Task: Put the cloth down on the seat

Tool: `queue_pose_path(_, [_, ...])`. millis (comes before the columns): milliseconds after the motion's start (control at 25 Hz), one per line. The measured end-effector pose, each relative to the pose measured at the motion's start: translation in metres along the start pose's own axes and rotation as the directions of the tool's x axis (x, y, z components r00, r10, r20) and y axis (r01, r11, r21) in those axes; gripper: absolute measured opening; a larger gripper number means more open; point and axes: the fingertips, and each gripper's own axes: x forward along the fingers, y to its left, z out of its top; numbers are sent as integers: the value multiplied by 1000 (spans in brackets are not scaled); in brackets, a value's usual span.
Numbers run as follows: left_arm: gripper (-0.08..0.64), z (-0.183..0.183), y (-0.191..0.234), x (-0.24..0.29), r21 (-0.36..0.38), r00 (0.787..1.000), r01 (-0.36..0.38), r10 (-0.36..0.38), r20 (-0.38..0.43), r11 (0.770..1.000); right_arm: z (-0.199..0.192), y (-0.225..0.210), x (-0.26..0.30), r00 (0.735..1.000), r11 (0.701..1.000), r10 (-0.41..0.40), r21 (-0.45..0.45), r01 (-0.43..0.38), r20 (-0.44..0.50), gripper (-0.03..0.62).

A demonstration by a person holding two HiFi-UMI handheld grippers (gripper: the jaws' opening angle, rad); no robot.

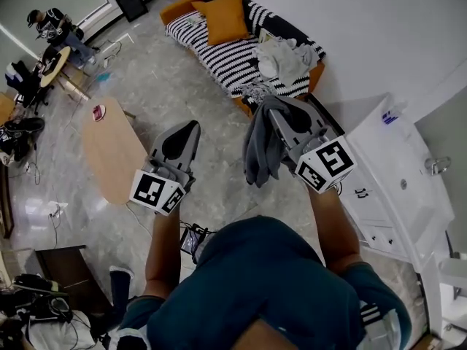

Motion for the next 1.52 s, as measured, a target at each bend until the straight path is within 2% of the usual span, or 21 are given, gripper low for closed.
queue_pose_path(280, [5, -6, 2, 25, 4, 1000, 15, -15, -10, 1000, -8, -25, 7, 1000, 1000, -11, 8, 11, 1, 23])
queue_pose_path(440, [5, -9, 22, 32, -10, 1000, 27, -27, -13, 1000, -10, -29, 23, 1000, 1000, -24, 10, 24, -6, 23])
queue_pose_path(640, [5, -19, 48, 48, -19, 997, 77, -77, -14, 997, -13, -38, 44, 998, 998, -69, 6, 69, -7, 23])
queue_pose_path(1000, [5, -24, 116, 65, -31, 991, 132, -132, 5, 991, -18, -47, 100, 991, 991, -134, -8, 134, -11, 23])
queue_pose_path(1520, [5, -37, 203, 69, -41, 988, 154, -153, 18, 987, -33, -48, 176, 984, 984, -180, -14, 180, -12, 23])
